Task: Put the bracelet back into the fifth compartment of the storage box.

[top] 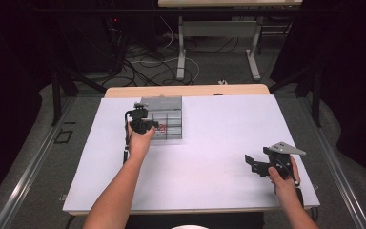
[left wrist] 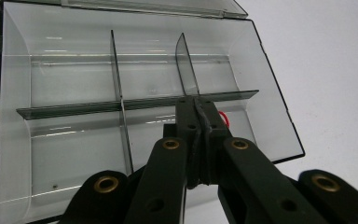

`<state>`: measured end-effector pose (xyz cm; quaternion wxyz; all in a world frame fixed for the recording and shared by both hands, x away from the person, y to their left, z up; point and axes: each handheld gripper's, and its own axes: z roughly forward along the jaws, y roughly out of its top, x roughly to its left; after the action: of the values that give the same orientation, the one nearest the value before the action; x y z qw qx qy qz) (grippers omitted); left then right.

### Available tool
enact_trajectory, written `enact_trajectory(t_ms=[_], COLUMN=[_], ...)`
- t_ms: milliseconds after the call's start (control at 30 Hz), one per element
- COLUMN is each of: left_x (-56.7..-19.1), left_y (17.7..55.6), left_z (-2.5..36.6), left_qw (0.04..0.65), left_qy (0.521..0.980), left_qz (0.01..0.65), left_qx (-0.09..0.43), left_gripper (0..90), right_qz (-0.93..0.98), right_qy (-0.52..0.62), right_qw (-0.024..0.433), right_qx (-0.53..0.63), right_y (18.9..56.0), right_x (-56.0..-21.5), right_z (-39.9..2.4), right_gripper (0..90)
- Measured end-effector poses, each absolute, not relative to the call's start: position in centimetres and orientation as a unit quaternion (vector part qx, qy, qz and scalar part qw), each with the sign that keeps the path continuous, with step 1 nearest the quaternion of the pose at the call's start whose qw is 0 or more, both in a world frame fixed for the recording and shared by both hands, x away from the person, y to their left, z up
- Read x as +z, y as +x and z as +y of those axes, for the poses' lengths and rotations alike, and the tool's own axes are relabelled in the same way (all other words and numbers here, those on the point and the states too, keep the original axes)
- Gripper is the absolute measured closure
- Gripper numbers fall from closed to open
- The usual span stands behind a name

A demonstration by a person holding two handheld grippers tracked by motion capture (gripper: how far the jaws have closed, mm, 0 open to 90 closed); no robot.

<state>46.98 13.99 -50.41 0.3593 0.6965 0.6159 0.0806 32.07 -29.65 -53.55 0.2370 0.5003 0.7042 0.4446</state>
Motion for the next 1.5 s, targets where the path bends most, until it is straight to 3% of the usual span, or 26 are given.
enact_trajectory(t_ms=[1500], left_x=[-52.1], left_y=[48.1], left_z=[14.0], left_qw=[0.333], left_qy=[0.688], left_qz=[0.639], left_qx=[0.082], left_gripper=[90.0], right_qz=[0.705], right_qy=[0.499], right_qw=[0.234], right_qx=[0.446], right_y=[32.1], right_x=[-53.6], right_z=[-29.6], right_gripper=[15.5])
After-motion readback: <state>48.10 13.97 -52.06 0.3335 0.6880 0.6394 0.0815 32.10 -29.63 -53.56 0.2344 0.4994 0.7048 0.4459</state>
